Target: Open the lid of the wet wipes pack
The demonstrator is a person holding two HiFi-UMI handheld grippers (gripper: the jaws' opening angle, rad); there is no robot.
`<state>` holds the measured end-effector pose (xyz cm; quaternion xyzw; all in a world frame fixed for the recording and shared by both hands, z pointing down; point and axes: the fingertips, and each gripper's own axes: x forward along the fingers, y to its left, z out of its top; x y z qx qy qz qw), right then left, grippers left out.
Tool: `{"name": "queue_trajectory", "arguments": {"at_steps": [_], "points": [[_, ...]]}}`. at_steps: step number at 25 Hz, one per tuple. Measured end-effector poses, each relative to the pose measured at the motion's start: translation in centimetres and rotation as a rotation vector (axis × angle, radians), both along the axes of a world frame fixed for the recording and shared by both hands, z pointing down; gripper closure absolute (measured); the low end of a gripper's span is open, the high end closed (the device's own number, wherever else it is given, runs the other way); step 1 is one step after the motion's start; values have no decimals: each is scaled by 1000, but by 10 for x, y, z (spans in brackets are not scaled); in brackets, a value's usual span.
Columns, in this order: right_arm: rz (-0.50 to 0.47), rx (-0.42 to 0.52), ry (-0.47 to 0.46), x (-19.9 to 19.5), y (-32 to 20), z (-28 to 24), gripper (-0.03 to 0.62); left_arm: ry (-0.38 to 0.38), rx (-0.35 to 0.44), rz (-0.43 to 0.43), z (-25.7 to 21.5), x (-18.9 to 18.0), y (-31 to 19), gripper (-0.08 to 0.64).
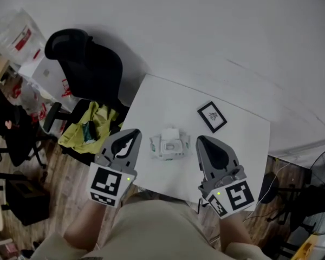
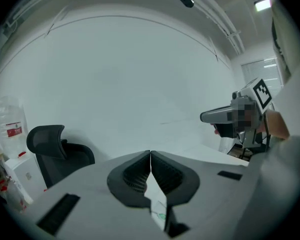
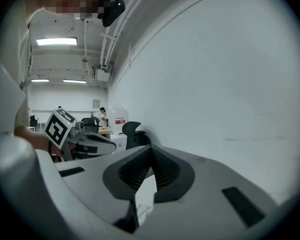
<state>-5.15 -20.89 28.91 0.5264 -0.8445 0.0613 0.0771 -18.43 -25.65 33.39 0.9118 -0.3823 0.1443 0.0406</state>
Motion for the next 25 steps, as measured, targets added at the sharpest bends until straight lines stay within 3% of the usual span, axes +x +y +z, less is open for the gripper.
{"name": "queue_trajectory", "arguments": {"at_steps": [6,15,25], "points": [[30,15,90,6,22,-10,569,57,48,-55,-13,-7,17,538],[56,-2,68,8,26,-6,569,12,44,-20,-8,-5,27,537],[62,-12,87,-3,26,-3,569,13,40,-3,-11,-13,25,538]]}}
